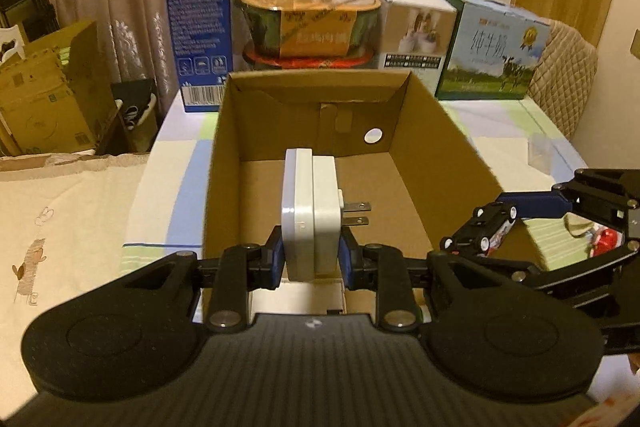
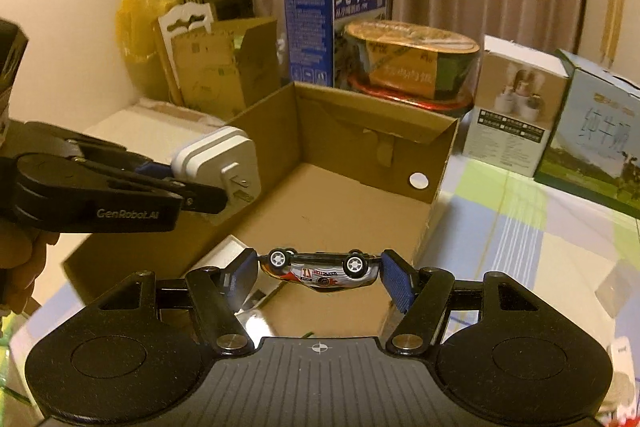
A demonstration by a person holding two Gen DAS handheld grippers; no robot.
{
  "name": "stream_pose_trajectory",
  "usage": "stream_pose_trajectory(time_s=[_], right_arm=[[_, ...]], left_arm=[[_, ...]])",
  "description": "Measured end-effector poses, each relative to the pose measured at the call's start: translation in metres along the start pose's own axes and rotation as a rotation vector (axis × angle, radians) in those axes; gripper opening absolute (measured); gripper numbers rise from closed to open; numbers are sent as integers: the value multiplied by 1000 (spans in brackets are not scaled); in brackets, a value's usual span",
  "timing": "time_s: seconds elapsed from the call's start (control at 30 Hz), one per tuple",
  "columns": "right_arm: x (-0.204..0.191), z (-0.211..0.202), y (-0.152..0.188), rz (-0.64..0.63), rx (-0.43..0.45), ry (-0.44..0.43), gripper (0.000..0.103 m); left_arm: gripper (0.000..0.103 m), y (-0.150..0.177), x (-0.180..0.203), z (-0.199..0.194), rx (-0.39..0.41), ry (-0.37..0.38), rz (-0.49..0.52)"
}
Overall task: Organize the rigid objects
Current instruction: 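Open both tools to drop the adapter and car into the box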
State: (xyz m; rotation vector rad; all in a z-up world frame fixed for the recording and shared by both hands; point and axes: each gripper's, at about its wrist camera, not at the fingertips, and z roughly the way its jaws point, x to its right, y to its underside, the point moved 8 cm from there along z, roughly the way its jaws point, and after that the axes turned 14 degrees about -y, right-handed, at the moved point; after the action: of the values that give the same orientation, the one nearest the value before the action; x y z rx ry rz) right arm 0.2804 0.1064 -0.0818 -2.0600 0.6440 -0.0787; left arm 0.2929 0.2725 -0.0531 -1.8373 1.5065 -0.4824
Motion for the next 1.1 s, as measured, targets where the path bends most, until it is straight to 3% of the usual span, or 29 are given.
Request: stream_pose_trajectory(time_s=[0.3, 0.33, 0.37, 0.4, 1.1], right_arm=[[11, 25, -4, -60, -34, 10, 64], [11, 26, -4, -68, -36, 12, 64], [12, 28, -4, -71, -37, 14, 64], [12, 28, -4, -71, -37, 14, 64], [10, 29, -7, -60, -24, 25, 64]], left_arm=[[23, -8, 10, 36, -22, 3, 31], [30, -10, 9, 37, -21, -6, 31], [44, -11, 7, 37, -15, -21, 25], [48, -13, 4, 36, -6, -24, 18], [52, -13, -25, 3, 32, -25, -43]])
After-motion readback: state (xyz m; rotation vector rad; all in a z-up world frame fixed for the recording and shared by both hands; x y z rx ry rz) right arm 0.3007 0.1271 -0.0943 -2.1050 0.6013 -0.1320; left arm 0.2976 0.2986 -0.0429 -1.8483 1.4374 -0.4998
